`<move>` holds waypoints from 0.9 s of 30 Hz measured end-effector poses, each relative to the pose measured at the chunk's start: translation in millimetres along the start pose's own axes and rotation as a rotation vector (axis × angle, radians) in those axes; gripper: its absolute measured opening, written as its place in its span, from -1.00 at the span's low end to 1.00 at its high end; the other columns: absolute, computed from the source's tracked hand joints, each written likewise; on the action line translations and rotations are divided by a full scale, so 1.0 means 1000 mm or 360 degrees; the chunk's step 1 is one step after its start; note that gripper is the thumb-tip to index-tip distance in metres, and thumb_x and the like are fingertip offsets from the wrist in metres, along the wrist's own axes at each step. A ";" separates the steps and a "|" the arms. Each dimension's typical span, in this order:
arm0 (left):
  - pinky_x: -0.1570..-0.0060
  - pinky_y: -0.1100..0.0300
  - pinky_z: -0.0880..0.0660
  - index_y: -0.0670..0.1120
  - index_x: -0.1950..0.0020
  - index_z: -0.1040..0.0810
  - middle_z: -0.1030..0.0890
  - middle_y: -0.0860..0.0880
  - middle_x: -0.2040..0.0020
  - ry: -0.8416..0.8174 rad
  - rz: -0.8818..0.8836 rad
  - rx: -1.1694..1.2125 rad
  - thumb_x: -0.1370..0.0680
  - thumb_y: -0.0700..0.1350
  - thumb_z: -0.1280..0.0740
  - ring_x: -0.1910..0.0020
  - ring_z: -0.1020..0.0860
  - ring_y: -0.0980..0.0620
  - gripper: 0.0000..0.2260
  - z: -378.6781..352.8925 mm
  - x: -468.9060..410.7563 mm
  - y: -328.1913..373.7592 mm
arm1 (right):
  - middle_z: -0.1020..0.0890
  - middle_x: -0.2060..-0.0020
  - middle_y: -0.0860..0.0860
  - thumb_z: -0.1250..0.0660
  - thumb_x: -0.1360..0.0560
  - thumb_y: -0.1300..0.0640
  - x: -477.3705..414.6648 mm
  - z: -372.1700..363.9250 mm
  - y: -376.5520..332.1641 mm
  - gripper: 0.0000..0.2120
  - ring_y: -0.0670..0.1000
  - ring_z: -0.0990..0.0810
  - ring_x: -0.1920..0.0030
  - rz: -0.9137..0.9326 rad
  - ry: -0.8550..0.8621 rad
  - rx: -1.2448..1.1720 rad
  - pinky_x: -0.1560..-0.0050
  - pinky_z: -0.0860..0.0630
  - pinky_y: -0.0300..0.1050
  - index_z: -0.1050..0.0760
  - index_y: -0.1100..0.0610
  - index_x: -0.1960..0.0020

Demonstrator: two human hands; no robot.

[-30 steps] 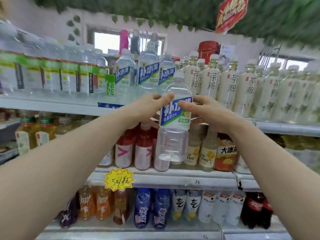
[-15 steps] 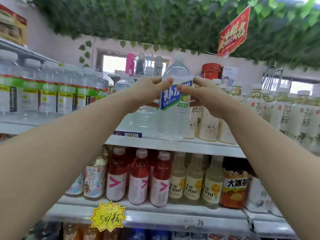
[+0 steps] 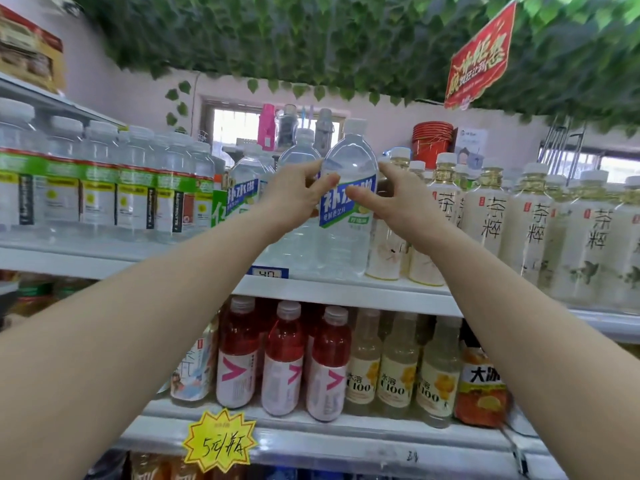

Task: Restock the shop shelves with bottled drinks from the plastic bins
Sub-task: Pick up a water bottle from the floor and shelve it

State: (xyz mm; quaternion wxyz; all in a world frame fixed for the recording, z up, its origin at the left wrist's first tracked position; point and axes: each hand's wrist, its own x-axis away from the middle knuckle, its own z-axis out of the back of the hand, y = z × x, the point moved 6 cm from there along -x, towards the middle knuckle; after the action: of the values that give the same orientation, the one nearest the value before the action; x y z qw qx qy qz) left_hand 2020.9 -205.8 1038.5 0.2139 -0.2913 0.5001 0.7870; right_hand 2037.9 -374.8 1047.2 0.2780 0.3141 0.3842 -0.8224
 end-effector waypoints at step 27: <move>-0.26 0.11 -0.44 0.00 -0.54 -0.30 -0.42 0.00 -0.30 0.0076 -0.0073 -0.0572 -0.55 -0.25 -0.34 -0.21 -0.49 0.05 -0.43 -0.045 0.044 -0.063 | -0.56 0.07 -0.03 -0.47 -0.49 0.21 0.030 -0.033 0.024 -0.54 -0.02 -0.53 0.05 -0.0015 0.0514 0.0466 0.05 -0.40 -0.15 -0.48 0.03 -0.35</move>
State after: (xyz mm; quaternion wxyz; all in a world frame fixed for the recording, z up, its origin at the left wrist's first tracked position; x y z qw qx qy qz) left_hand 2038.8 -218.8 952.6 0.1643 -0.3548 0.3495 0.8514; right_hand 2044.9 -368.2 997.4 0.1605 0.4769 0.3017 -0.8098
